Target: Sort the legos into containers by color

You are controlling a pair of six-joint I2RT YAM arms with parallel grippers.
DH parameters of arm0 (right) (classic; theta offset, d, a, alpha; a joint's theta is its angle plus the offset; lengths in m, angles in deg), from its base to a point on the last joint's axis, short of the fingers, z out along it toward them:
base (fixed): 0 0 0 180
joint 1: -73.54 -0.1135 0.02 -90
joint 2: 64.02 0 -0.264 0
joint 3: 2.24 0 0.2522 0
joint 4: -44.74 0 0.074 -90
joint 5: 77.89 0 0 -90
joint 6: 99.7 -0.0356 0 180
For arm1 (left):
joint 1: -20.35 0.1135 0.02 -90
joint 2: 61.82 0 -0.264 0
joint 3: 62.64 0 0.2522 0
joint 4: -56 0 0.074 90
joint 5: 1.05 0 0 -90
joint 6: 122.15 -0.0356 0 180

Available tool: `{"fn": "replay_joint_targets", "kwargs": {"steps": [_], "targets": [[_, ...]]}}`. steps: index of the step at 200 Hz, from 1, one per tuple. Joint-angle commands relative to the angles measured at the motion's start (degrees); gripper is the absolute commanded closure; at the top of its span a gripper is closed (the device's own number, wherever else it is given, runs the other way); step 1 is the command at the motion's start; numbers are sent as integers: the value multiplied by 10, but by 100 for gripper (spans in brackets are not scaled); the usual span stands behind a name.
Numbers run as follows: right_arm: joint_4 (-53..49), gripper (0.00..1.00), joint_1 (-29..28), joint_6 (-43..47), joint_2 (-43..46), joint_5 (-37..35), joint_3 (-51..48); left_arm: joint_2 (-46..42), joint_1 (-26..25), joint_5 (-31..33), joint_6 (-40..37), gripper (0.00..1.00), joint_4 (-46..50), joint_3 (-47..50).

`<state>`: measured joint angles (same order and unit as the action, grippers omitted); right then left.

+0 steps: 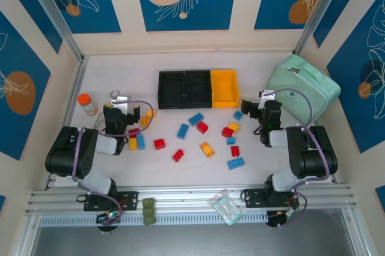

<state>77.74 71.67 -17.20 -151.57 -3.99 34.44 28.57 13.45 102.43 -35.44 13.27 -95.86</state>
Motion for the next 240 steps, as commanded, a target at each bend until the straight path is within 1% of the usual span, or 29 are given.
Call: {"fn": "replay_joint_targets", "kwargs": {"steps": [1,39,46,56,68,80,92,103,117,127,140,154,164,170,174,184,191,199,210,220,232,240], "targets": [[19,1,-3,-3,4,-6,-3,-5,6,-12,8,1,1,-10],[20,1,-3,-3,6,-7,-3,-6,11,-20,12,1,5,-11],[2,1,-7,-2,15,-16,2,-10,11,-16,13,1,5,-11],[-12,1,-8,7,32,2,4,-32,11,-18,13,1,21,-11],[-54,1,-17,12,61,-16,11,-64,10,-13,12,1,76,-25],[-97,1,-21,14,95,-19,21,-89,9,0,14,1,129,-41],[-156,1,-21,-1,128,-25,37,-113,7,8,14,1,166,-53],[-189,1,-21,-18,158,-19,42,-135,3,17,14,1,198,-64],[-223,1,-27,-36,202,-13,42,-165,2,39,56,1,267,-93],[-272,1,-30,-69,235,-13,55,-183,1,40,94,1,335,-122],[-374,1,-23,-146,274,16,85,-198,3,13,159,1,402,-152],[-475,1,-2,-230,305,76,116,-209,4,-7,290,1,460,-171],[-521,1,14,-291,319,99,125,-220,5,-34,357,1,467,-168],[-527,0,26,-306,323,127,123,-226,5,-58,388,1,446,-155],[-525,2,34,-313,328,148,118,-230,6,-78,404,1,425,-143],[-528,12,44,-327,342,190,110,-236,7,-133,427,1,365,-115],[-550,16,45,-334,351,198,111,-238,7,-156,445,1,362,-109],[-588,16,41,-341,358,198,121,-240,7,-184,456,1,393,-117],[-650,21,36,-342,356,193,140,-238,6,-226,443,0,456,-139],[-705,23,29,-336,347,187,160,-237,3,-258,429,5,519,-158],[-754,25,15,-329,332,169,178,-241,0,-298,412,13,565,-164],[-789,26,3,-328,319,148,191,-250,-3,-310,405,15,597,-163]]}}
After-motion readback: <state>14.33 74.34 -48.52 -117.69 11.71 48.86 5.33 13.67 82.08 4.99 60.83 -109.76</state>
